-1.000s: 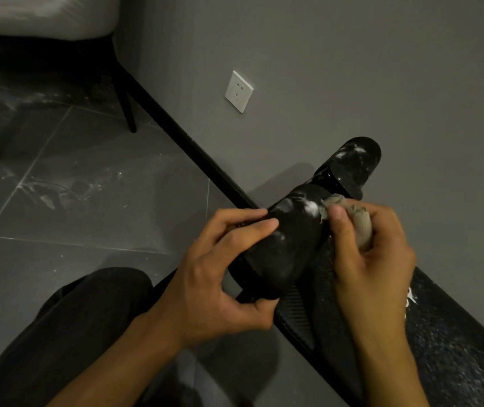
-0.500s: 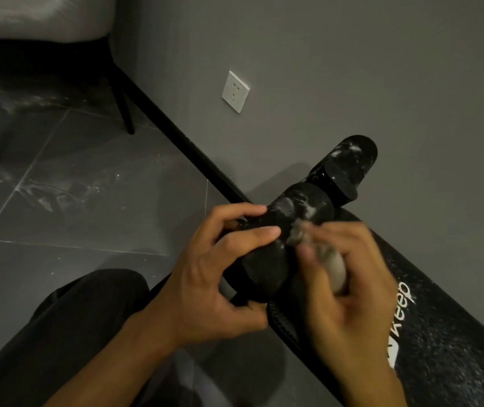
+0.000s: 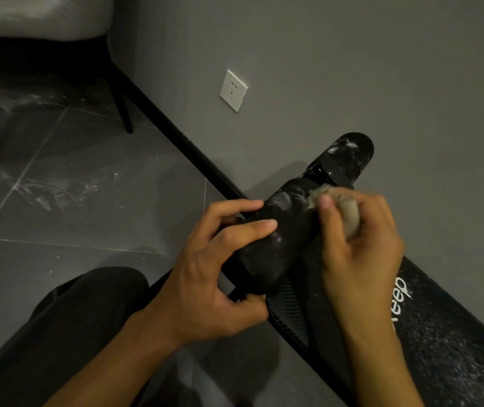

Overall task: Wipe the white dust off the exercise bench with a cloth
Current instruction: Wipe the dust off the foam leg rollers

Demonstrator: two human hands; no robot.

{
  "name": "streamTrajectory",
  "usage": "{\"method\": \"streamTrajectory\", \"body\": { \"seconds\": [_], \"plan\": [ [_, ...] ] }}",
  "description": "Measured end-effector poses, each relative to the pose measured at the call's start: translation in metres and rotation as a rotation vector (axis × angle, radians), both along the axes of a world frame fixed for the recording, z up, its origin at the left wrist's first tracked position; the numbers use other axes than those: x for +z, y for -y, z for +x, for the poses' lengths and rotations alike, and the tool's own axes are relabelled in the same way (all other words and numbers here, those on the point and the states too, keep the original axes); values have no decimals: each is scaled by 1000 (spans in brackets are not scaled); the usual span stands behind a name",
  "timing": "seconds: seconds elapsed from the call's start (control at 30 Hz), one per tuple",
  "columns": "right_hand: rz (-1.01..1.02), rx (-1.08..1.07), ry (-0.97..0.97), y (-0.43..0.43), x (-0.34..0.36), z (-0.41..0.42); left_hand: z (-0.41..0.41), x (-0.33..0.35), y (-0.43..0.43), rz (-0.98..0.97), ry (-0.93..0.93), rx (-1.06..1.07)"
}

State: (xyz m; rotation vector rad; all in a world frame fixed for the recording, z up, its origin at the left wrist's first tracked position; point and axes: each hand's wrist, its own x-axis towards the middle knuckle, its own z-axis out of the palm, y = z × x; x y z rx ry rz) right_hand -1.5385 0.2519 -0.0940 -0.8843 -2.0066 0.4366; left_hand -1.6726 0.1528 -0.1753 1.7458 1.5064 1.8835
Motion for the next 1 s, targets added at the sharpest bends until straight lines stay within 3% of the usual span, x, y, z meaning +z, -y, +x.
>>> {"method": "streamTrajectory", "body": {
  "seconds": [0.1,0.23,0.4,0.6,0.77,0.87,0.93,1.0],
  "plan": [
    [-41,-33,-54,2,-3,-2,1,1,1,-12,22,-12],
    [65,213,20,30,-6,5,2,0,1,5,27,-6],
    [2,-33,19,-4,3,-1,2,2,2,-3,22,-7],
    [30,260,35,34,-1,8,-1,2,4,16,-83,39],
    [-24,-10,5,-4,4,-1,0,6,2,29,-166,81],
    [-3,107,-35,17,-2,0,-4,4,5,-11,-187,46],
    [45,228,-10,34,-5,5,-4,1,5,-20,-142,17],
    [84,213,8,28,-6,5,-1,-2,3,-3,-37,15]
  ]
}}
